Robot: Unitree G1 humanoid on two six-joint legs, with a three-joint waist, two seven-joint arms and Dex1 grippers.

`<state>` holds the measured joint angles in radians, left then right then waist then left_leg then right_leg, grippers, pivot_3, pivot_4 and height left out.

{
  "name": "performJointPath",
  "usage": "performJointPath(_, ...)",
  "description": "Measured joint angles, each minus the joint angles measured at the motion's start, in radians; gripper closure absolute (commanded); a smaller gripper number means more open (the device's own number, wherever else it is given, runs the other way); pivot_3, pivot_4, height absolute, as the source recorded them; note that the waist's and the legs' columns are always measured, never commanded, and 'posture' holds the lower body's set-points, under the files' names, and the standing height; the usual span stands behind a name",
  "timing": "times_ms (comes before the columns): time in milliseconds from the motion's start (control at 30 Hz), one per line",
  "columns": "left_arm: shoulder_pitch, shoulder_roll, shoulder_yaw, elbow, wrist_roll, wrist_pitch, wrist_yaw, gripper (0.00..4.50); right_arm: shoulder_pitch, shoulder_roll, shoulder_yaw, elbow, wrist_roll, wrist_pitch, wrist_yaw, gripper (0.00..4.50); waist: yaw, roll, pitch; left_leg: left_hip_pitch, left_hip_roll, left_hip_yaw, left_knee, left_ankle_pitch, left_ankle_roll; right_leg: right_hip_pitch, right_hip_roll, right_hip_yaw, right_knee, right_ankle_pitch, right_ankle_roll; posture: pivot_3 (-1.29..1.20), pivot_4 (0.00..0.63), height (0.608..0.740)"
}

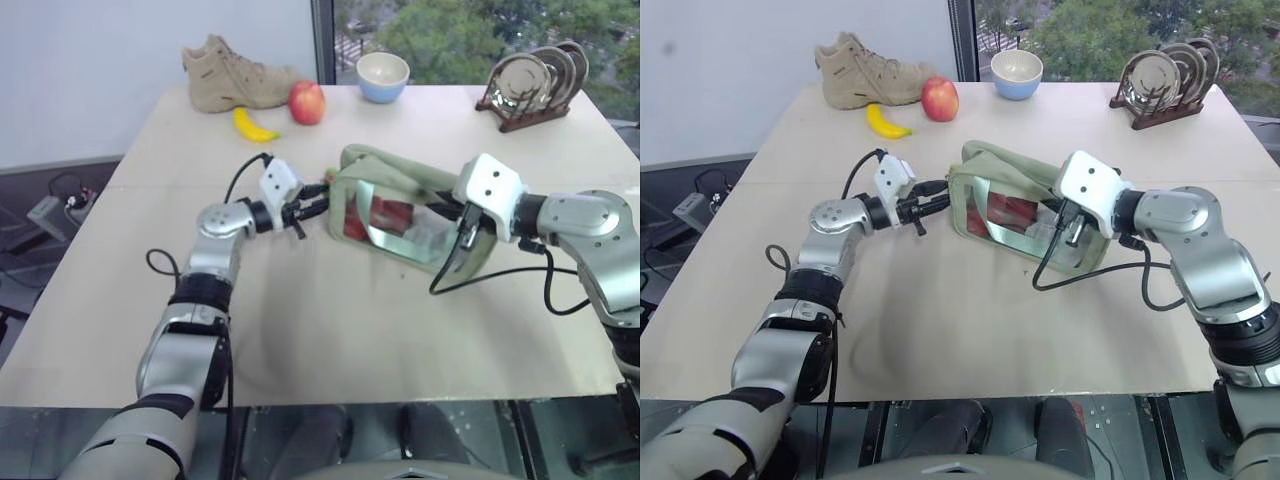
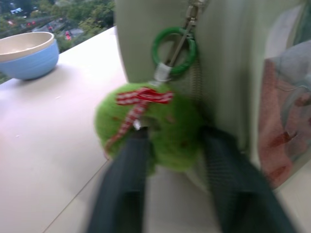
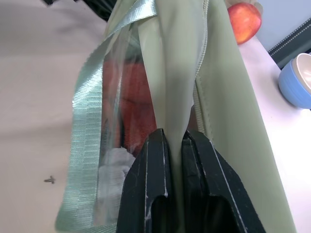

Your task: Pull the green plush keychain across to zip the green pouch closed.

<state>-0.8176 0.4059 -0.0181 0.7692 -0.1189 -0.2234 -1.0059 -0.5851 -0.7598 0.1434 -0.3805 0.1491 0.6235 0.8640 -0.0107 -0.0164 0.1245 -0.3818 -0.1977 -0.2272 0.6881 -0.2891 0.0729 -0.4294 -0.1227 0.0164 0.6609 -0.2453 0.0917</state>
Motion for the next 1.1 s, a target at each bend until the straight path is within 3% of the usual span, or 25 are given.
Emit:
performJointPath(233,-0.146,0.143,-0.072,0.117,0.275,-0.441,0.270,4.43,0.009,-0.001,-0.005,-0.011,0.008,0.005,-0.004,4.50,0.002,-0.001,0.000,-0.001,0.000,0.000,0.000,0.000,0.000,0.000,0.000,0.000,0.000,0.000,0.000,0.00,0.150,0.740)
performJointPath(433,-0.240,0.113,-0.141,0.167,0.388,-0.670,0.451,4.43,0.008,0.014,-0.003,-0.004,0.007,-0.004,-0.013,4.50,0.003,-0.001,0.000,-0.001,0.000,0.000,0.000,0.000,0.000,0.000,-0.001,-0.001,0.000,0.000,0.000,0.00,0.150,0.740)
performJointPath(567,-0.274,0.085,-0.198,0.208,0.356,-0.740,0.380,3.22,0.008,0.021,-0.002,0.001,0.007,-0.014,-0.020,4.50,-0.004,-0.001,0.000,-0.001,0.000,0.000,-0.001,0.000,0.000,-0.001,-0.001,0.000,0.001,0.000,0.000,0.00,0.150,0.740)
performJointPath(667,-0.282,0.078,-0.203,0.237,0.308,-0.767,0.345,1.72,0.008,0.023,0.001,0.001,0.006,-0.016,-0.021,4.50,-0.004,-0.001,0.000,-0.001,0.000,0.000,0.000,0.000,0.000,-0.001,-0.001,0.000,0.001,0.000,0.000,0.00,0.150,0.740)
performJointPath(733,-0.293,0.079,-0.192,0.257,0.265,-0.766,0.319,1.72,0.008,0.023,0.001,0.001,0.002,-0.016,-0.021,4.50,-0.002,-0.001,0.000,-0.001,0.000,0.000,0.000,0.000,0.000,-0.001,-0.001,0.000,0.000,0.000,0.000,0.00,0.150,0.740)
performJointPath(833,-0.312,0.080,-0.159,0.283,0.189,-0.711,0.252,1.72,0.008,0.026,0.001,0.001,-0.002,-0.016,-0.023,4.50,-0.004,-0.001,0.000,-0.002,0.000,0.000,0.000,0.000,0.000,-0.001,-0.001,-0.001,0.001,0.000,0.000,0.00,0.150,0.740)
performJointPath(967,-0.329,0.089,-0.036,0.290,-0.003,-0.470,0.038,1.72,0.008,0.032,0.001,0.000,-0.002,-0.017,-0.023,4.50,-0.008,-0.001,-0.001,-0.001,0.000,0.000,0.000,0.000,0.000,-0.002,0.000,0.000,0.001,0.000,0.000,0.00,0.150,0.740)
performJointPath(1033,-0.295,0.110,0.035,0.267,-0.119,-0.267,-0.107,1.72,0.009,0.033,0.001,-0.001,-0.003,-0.018,-0.022,4.50,-0.013,0.000,-0.001,-0.001,0.000,0.000,0.000,0.000,0.000,-0.002,0.000,0.000,0.002,0.000,0.000,0.00,0.150,0.740)
performJointPath(1100,-0.151,0.151,0.083,0.129,-0.252,0.038,-0.262,1.72,0.011,0.034,0.001,-0.004,-0.002,-0.019,-0.022,4.50,-0.027,0.000,-0.001,-0.001,0.000,-0.001,0.000,0.000,0.000,-0.002,0.000,-0.001,0.002,0.000,0.000,0.00,0.150,0.740)
